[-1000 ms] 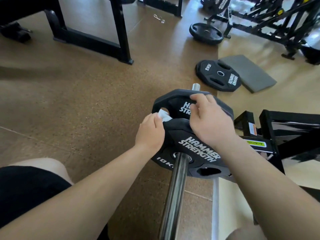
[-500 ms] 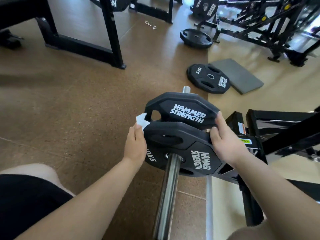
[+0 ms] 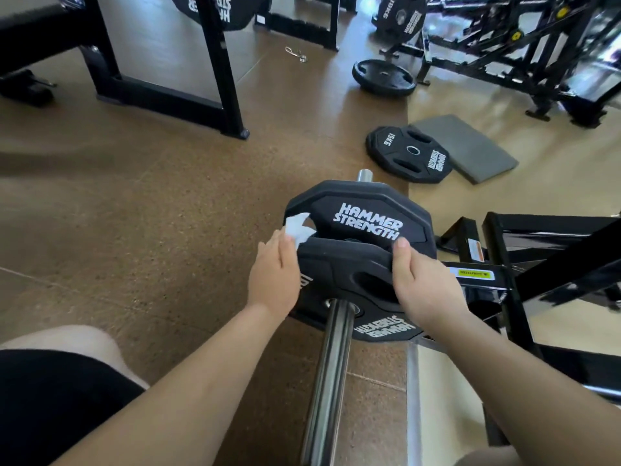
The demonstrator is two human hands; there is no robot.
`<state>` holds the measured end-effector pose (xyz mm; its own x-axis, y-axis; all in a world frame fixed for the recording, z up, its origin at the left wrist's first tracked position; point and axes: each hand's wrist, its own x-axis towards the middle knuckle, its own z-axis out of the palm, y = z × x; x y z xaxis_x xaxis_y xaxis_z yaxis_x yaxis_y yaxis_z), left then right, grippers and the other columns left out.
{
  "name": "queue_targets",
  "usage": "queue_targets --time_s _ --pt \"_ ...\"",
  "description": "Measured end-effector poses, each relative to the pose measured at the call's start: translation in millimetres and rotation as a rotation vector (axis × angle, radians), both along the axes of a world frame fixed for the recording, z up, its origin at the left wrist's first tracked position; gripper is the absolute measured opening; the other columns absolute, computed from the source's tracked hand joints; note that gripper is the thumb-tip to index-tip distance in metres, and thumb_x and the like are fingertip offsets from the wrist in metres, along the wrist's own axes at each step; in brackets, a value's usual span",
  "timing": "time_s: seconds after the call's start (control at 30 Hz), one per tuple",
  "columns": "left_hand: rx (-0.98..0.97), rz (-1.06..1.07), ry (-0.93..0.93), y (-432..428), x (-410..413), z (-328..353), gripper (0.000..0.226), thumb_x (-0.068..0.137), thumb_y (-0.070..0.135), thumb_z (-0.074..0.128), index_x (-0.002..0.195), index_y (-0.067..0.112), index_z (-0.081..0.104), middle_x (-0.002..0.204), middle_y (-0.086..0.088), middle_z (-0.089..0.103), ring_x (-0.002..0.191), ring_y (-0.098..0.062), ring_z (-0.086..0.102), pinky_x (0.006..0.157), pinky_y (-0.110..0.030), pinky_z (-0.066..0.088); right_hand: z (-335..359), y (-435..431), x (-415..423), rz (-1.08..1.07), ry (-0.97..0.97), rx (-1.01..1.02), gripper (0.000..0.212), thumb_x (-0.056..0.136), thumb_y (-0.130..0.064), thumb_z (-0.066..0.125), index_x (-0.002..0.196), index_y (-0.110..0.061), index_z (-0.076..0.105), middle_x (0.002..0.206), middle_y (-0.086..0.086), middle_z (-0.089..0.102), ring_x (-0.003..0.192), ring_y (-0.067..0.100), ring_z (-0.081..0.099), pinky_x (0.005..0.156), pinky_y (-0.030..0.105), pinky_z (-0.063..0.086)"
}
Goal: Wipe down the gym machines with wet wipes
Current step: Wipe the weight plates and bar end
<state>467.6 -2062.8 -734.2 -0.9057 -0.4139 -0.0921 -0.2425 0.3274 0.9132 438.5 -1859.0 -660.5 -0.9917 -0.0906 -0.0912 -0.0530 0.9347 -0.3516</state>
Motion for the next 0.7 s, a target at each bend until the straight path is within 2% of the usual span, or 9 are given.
queue_targets --time_s 0.1,0.17,0.27,0.3,0.37,0.47,0.57,0.6,0.7 --pt "-0.140 -0.048 0.081 15.5 -3.8 12.1 0.052 0.112 0.033 0.017 0.157 0.018 0.038 0.164 0.002 0.035 0.157 -0.015 0.011 0.129 -0.039 -0.002 3.0 7.5 -3.5 -0.119 -0.170 -0.089 0.050 0.111 -0.034 0.015 0.116 -0.009 0.059 0.117 0.016 0.064 0.112 0.037 0.054 0.096 0.045 0.041" --pt "-0.398 -0.172 0.249 31.1 -7.1 20.1 0.054 0.111 0.032 0.017 0.156 0.013 0.039 0.162 -0.003 0.040 0.156 -0.019 0.020 0.129 -0.044 0.002 6.0 3.4 -6.5 -0.106 -0.069 -0.173 0.045 0.110 -0.036 0.021 0.112 -0.013 0.059 0.115 0.006 0.065 0.114 0.028 0.053 0.102 0.045 0.040" --pt "-0.532 -0.345 0.353 31.7 -7.4 18.2 0.053 0.112 0.034 0.018 0.156 0.013 0.039 0.162 0.000 0.039 0.155 -0.015 0.023 0.129 -0.044 0.010 13.4 -22.3 -2.8 0.048 0.082 -0.361 0.046 0.110 -0.047 0.027 0.137 -0.029 0.058 0.127 -0.015 0.062 0.122 0.009 0.053 0.104 0.033 0.038" --pt "-0.514 -0.330 0.357 24.5 -8.0 13.2 0.053 0.112 0.035 0.018 0.156 0.014 0.039 0.162 0.001 0.039 0.155 -0.012 0.023 0.129 -0.041 0.009 12.7 -28.3 -1.4 0.109 0.065 -0.289 0.051 0.109 -0.052 0.021 0.137 -0.032 0.059 0.125 -0.014 0.064 0.121 0.011 0.056 0.101 0.034 0.040" --pt "-0.402 -0.199 0.290 9.1 -7.2 3.2 0.054 0.112 0.036 0.018 0.156 0.015 0.039 0.162 0.003 0.038 0.154 -0.006 0.020 0.129 -0.033 0.003 7.6 -29.1 -1.8 0.146 0.066 -0.078 0.063 0.106 -0.057 0.011 0.105 -0.026 0.066 0.095 -0.006 0.069 0.102 0.026 0.063 0.083 0.038 0.044" --pt "-0.132 -0.007 0.035 -7.3 2.9 -14.5 0.056 0.111 0.044 0.018 0.158 0.021 0.037 0.160 0.012 0.031 0.153 -0.006 0.013 0.128 -0.033 0.007 0.2 -26.9 -2.1 0.128 0.171 0.035 0.052 0.109 -0.050 0.014 0.081 -0.023 0.049 0.071 -0.005 0.054 0.076 0.026 0.054 0.066 0.038 0.036" --pt "0.171 0.080 -0.095 -7.0 5.6 -14.3 0.068 0.103 0.063 0.019 0.151 0.023 0.047 0.152 -0.002 0.051 0.144 -0.027 0.043 0.120 -0.051 0.035 -7.3 -21.0 -3.1 0.070 0.178 0.023 0.044 0.108 -0.037 0.023 0.073 -0.020 0.042 0.071 -0.001 0.054 0.075 0.030 0.052 0.063 0.039 0.035" --pt "0.195 0.086 -0.089 -5.3 4.3 -10.4 0.070 0.101 0.064 0.018 0.151 0.023 0.046 0.152 -0.003 0.051 0.144 -0.027 0.043 0.120 -0.052 0.034 -8.1 -17.4 -4.0 0.039 0.146 0.022 0.042 0.107 -0.035 0.024 0.073 -0.018 0.042 0.073 0.001 0.056 0.077 0.033 0.052 0.065 0.040 0.037" --pt "0.065 0.029 -0.050 0.6 2.7 -0.2 0.054 0.111 0.043 0.019 0.160 0.023 0.032 0.166 0.004 0.030 0.157 -0.019 0.013 0.129 -0.038 0.005 -5.4 -1.8 -8.2 -0.115 -0.063 -0.065 0.039 0.105 -0.031 0.025 0.080 -0.016 0.052 0.091 0.010 0.062 0.093 0.037 0.053 0.079 0.044 0.043"
